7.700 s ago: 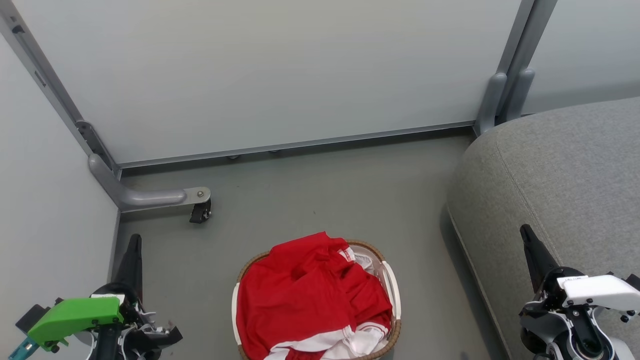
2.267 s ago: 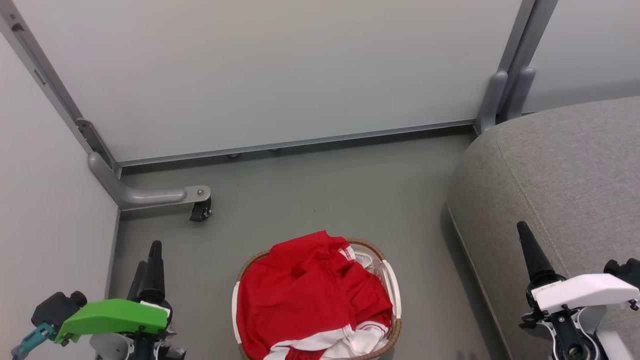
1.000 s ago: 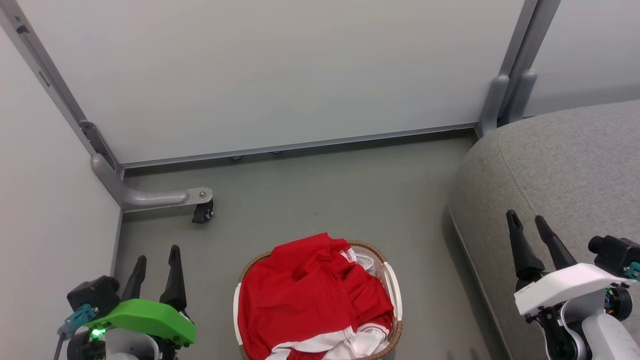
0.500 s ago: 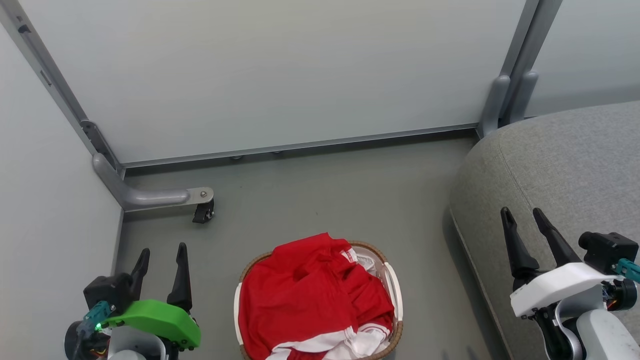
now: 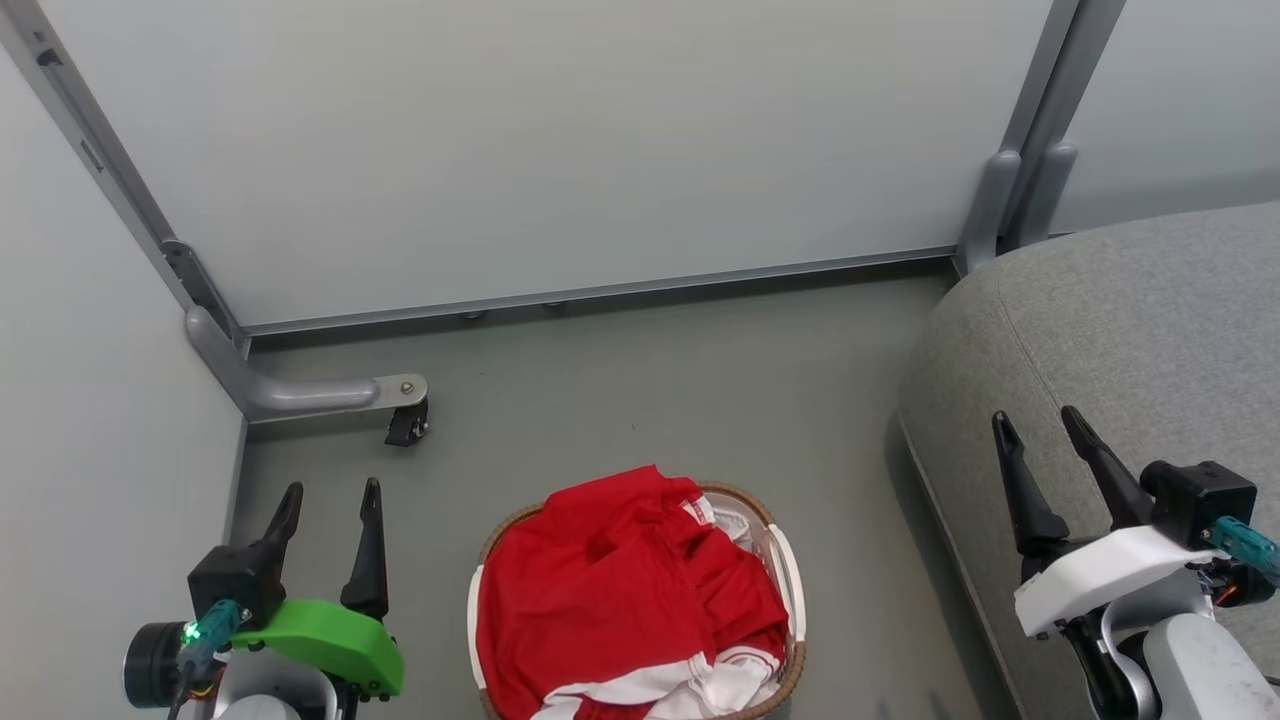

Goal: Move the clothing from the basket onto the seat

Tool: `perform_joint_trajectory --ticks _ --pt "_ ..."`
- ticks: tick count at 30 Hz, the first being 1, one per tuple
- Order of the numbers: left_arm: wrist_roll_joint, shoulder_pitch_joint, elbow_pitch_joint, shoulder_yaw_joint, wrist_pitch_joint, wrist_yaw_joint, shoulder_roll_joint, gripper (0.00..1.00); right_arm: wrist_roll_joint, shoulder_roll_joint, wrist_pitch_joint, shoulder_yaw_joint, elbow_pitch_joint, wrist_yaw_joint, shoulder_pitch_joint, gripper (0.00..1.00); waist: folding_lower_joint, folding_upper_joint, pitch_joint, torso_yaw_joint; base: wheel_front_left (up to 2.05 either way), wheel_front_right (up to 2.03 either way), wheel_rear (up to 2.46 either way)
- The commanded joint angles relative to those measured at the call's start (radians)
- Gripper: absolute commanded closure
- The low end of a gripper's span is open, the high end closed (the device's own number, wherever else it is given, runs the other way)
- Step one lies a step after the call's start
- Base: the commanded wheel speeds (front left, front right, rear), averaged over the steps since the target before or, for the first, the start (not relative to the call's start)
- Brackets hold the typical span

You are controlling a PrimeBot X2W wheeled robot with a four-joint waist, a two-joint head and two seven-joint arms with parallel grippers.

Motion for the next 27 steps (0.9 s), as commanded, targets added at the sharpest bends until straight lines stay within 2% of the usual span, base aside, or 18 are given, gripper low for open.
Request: perform_joint_trajectory --ticks 1,12,27 --pt "0.029 -0.022 -0.003 0.006 -0.008 0.004 0.003 0.0 -0.026 -0.005 -0.01 0.001 -0.002 0.0 -0.02 0.0 0.0 0.0 0.001 -0.001 0.0 0.0 0.0" --pt "0.113 -0.023 -0.002 0.0 -0.029 -0.012 -0.006 0.0 -0.103 -0.006 -0.031 0.001 -0.009 0.0 -0.035 0.0 0.0 0.0 0.027 -0.013 0.0 0.0 0.0" --pt "0.219 -0.2 0.026 -0.071 -0.057 -0.043 -0.005 0.0 -0.213 0.034 -0.058 0.026 -0.095 0.0 -0.193 0.0 0.0 0.0 0.321 -0.122 0.0 0.0 0.0"
